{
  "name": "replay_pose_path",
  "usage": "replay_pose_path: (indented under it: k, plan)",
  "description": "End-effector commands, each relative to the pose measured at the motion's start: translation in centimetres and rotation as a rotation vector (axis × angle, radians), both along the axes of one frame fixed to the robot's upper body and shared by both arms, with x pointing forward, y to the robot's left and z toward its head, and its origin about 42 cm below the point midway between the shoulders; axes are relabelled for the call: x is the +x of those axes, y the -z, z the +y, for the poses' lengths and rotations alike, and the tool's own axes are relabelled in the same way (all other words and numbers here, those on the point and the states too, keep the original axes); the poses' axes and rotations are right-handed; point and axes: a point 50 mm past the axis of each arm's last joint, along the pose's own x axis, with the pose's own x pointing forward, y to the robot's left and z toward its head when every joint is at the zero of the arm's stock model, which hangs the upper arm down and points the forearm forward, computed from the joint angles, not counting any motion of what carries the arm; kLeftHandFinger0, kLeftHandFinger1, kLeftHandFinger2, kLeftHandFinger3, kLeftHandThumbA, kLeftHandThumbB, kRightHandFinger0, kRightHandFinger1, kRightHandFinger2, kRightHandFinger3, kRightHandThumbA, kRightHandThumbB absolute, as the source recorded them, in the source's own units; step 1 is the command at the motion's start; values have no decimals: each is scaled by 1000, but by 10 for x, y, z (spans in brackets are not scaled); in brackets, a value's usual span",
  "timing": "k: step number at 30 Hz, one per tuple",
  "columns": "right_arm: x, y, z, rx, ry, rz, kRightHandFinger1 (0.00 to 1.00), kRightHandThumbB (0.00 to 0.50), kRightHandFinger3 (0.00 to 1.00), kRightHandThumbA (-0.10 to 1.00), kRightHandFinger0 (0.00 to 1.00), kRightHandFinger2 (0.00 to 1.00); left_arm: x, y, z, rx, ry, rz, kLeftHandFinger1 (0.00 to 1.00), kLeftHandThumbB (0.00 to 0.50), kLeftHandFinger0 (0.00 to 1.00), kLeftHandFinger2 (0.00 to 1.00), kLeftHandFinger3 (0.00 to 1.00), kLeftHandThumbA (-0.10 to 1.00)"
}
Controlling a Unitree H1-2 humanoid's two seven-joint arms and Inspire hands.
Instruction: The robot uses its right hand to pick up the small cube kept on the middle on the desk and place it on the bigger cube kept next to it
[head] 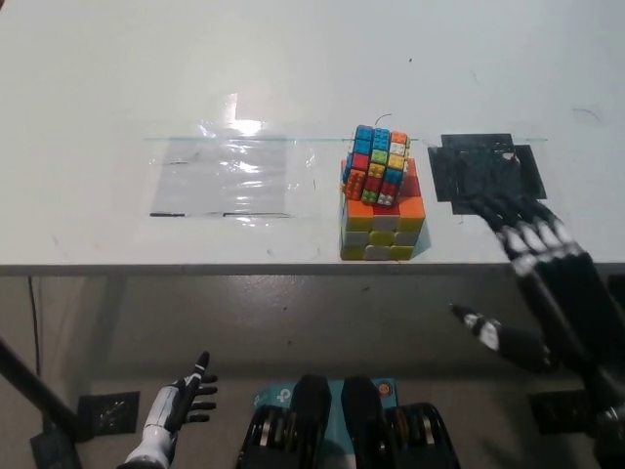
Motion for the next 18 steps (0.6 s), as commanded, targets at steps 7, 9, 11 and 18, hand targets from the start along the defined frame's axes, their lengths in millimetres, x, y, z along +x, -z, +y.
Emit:
replay_pose_path:
  k: [7,9,11,18]
  plan:
    - [-17,76,-37,252,284,61,1000,180,1000,668,1000,1000,7,-7,1,5,-10,-41,695,96,753,728,690,895]
    - [-18,88,-37,289,310,75,1000,171,1000,622,1000,1000,7,-8,-1,-11,-16,-42,687,96,746,726,693,887]
    - [-18,94,-38,321,317,85,1000,160,1000,555,1000,1000,9,-8,-3,-20,-18,-46,659,83,718,693,643,871]
    - [-13,132,-32,460,387,229,1000,177,1000,575,1000,1000,10,-9,-3,-14,-7,-62,637,80,697,681,647,891]
